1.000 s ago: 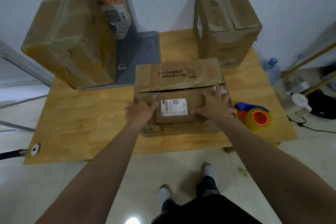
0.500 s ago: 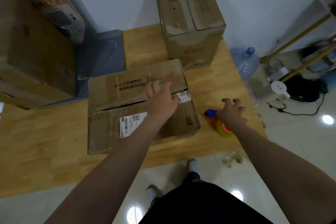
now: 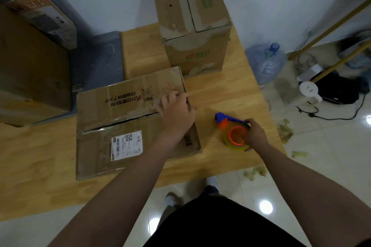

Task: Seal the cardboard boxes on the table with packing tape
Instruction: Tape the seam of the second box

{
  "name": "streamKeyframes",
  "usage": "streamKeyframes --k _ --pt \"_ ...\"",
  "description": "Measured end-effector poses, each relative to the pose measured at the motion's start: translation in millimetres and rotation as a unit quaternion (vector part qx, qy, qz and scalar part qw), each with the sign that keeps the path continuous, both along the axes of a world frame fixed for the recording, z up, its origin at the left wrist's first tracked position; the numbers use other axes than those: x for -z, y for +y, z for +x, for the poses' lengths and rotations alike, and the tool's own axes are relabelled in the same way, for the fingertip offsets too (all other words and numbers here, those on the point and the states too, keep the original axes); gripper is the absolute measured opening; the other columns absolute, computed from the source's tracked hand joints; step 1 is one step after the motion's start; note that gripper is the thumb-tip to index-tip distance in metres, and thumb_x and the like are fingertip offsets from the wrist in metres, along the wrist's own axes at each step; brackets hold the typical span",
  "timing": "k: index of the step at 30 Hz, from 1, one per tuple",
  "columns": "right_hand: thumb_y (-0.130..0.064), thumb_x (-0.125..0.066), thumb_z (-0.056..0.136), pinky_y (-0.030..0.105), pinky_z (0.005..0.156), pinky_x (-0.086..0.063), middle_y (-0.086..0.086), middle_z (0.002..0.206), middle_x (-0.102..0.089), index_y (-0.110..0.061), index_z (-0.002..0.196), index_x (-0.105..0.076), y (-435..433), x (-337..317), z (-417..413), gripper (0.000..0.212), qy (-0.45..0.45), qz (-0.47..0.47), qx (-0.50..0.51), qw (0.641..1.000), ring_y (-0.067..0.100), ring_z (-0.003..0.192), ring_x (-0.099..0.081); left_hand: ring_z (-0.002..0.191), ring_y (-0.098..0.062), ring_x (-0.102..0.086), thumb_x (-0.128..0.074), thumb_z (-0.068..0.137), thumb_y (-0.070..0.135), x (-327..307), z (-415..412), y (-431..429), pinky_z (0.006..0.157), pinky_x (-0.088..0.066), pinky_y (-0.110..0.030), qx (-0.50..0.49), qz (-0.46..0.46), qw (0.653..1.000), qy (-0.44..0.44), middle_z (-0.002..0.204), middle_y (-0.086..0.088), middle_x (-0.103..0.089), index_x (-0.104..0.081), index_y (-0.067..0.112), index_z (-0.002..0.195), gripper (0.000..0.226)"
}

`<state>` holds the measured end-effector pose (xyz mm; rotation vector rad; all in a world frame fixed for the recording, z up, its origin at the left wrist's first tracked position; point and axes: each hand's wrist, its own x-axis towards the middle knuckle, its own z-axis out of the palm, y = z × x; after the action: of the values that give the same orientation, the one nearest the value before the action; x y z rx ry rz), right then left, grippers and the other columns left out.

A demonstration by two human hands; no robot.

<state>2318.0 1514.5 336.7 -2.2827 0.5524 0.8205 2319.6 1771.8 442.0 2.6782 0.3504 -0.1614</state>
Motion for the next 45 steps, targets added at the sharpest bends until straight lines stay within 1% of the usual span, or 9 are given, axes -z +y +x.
streamKeyframes --k 5,8,10,12,15,26,30,38,45 --pt "0.004 -0.057 0.081 0.048 0.043 -0.058 0.006 0.113 -0.055 -0.033 0.123 -0.05 21 -52 15 0.057 -0.144 0.124 0.097 0.977 0.033 0.08 -0.064 0.125 -0.024 -0.046 -0.057 0.096 0.023 -17 2 8 0.104 -0.044 -0.047 -0.026 -0.087 0.995 -0.042 0.123 0.006 -0.06 -0.067 0.026 0.119 0.025" --pt "0.008 -0.058 0.077 0.042 0.039 -0.056 -0.003 0.105 -0.053 -0.032 0.118 -0.053 42 -93 26 0.057 -0.233 0.167 0.078 0.955 0.028 0.086 -0.062 0.092 -0.005 -0.062 -0.056 0.102 0.022 -47 5 15 0.078 -0.056 -0.028 -0.074 -0.219 0.972 -0.032 0.11 0.01 -0.065 -0.067 0.025 0.117 0.02" --pt "0.01 -0.058 0.074 0.042 0.05 -0.059 -0.01 0.101 -0.053 -0.03 0.115 -0.053 58 -115 31 0.058 -0.29 0.185 0.06 0.937 0.024 0.092 -0.061 0.082 -0.008 -0.066 -0.057 0.103 0.021 -68 7 22 0.071 -0.056 -0.027 -0.141 -0.34 0.93 -0.008 0.104 0.004 -0.07 -0.07 0.021 0.111 0.016" --pt "0.012 -0.058 0.071 0.033 0.074 -0.056 -0.01 0.105 -0.056 -0.025 0.116 -0.054 76 -135 32 0.058 -0.342 0.195 0.039 0.919 0.015 0.102 -0.059 0.079 -0.016 -0.067 -0.058 0.103 0.027 -93 5 33 0.065 -0.055 -0.03 -0.222 -0.487 0.843 0.049 0.097 -0.001 -0.072 -0.071 0.018 0.103 0.016" --pt "0.014 -0.056 0.07 0.011 0.078 -0.045 -0.01 0.107 -0.057 -0.022 0.115 -0.054 106 -162 32 0.057 -0.381 0.223 -0.004 0.897 -0.005 0.098 -0.055 0.081 -0.017 -0.066 -0.054 0.104 0.042 -121 -2 58 0.069 -0.051 -0.032 -0.245 -0.573 0.776 0.093 0.093 0.003 -0.071 -0.069 0.021 0.101 0.026" --pt "0.017 -0.06 0.07 0.01 0.08 -0.044 -0.007 0.114 -0.059 -0.017 0.118 -0.056 208 -215 11 0.058 -0.461 0.28 -0.093 0.837 0.009 0.103 -0.058 0.07 -0.017 -0.066 -0.062 0.101 0.034 -165 -43 153 0.061 -0.05 -0.03 -0.275 -0.588 0.761 0.0 0.081 0.005 -0.075 -0.07 0.017 0.1 0.019" --pt "0.013 -0.063 0.075 0.009 0.083 -0.043 -0.005 0.121 -0.053 -0.018 0.13 -0.053 230 -220 1 0.064 -0.472 0.256 -0.132 0.833 0.002 0.103 -0.053 0.07 -0.014 -0.066 -0.064 0.099 0.034 -158 -60 185 0.069 -0.049 -0.03 -0.294 -0.53 0.794 -0.032 0.071 0.008 -0.074 -0.071 0.019 0.092 0.018" --pt "-0.002 -0.069 0.079 0.047 0.086 -0.052 -0.009 0.119 -0.05 -0.031 0.127 -0.047 262 -217 -13 0.06 -0.463 0.174 -0.301 0.816 0.016 0.1 -0.057 0.059 -0.008 -0.066 -0.065 0.097 0.034 -115 -94 240 0.058 -0.044 -0.025 -0.26 -0.343 0.894 -0.123 0.064 -0.002 -0.073 -0.076 0.022 0.068 0.033" --pt "0.001 -0.066 0.08 0.036 0.08 -0.047 -0.009 0.127 -0.054 -0.036 0.137 -0.045 283 -213 -22 0.071 -0.471 0.14 -0.388 0.78 0.016 0.1 -0.057 0.066 -0.019 -0.065 -0.063 0.098 0.027 -73 -105 269 0.062 -0.043 -0.028 -0.281 -0.323 0.898 -0.099 0.06 0.003 -0.068 -0.073 0.025 0.063 0.037"
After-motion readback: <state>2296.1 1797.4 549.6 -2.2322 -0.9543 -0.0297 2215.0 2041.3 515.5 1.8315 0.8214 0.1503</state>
